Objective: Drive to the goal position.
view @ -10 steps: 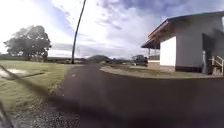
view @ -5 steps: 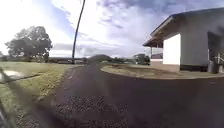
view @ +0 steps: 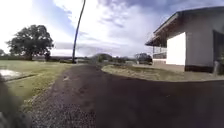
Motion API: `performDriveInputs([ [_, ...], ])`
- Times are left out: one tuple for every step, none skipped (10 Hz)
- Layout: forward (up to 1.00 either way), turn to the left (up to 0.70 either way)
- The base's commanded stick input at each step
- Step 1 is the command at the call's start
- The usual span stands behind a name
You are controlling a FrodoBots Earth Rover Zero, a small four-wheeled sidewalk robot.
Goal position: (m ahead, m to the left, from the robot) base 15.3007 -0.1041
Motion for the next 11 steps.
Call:
performDriveInputs([
  [0.70, 0.00],
  [0.70, 0.00],
  [0.70, 0.00],
  [0.70, 0.00],
  [0.70, 0.00],
  [0.70, 0.00],
  [0.70, 0.00],
  [0.70, 0.00],
  [0.70, 0.00],
  [0.70, 0.00],
  [0.70, 0.02],
])
